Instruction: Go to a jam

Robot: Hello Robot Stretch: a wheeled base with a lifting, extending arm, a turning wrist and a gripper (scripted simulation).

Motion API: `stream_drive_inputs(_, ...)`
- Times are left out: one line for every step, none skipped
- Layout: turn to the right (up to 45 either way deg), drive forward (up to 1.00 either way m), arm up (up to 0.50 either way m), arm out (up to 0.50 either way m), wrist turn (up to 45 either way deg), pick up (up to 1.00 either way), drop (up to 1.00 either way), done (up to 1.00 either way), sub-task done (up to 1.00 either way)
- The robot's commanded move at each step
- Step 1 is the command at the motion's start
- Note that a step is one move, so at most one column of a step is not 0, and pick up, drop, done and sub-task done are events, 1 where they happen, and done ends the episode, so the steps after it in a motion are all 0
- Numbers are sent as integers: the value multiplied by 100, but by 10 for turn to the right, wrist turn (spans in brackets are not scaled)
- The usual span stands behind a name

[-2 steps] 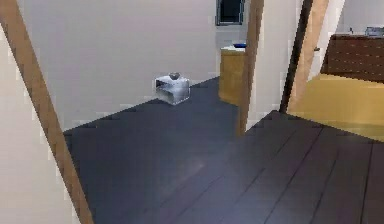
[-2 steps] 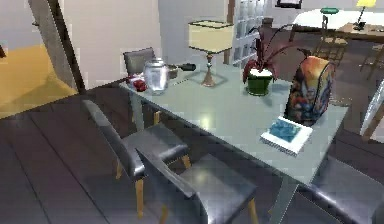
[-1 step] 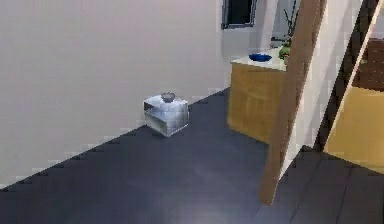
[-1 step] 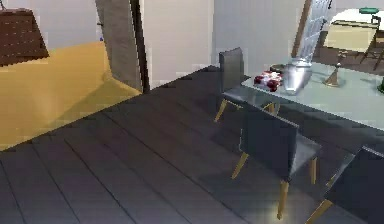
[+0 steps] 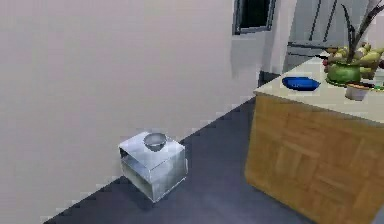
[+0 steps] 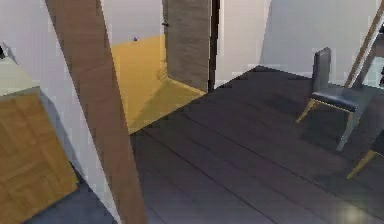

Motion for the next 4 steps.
stream_drive_inputs(0,70,0,0,0,0,0,0,0)
stream_drive_inputs(450,0,0,0,0,0,0,0,0)
stream_drive_inputs(420,0,0,0,0,0,0,0,0)
stream_drive_inputs(0,40,0,0,0,0,0,0,0)
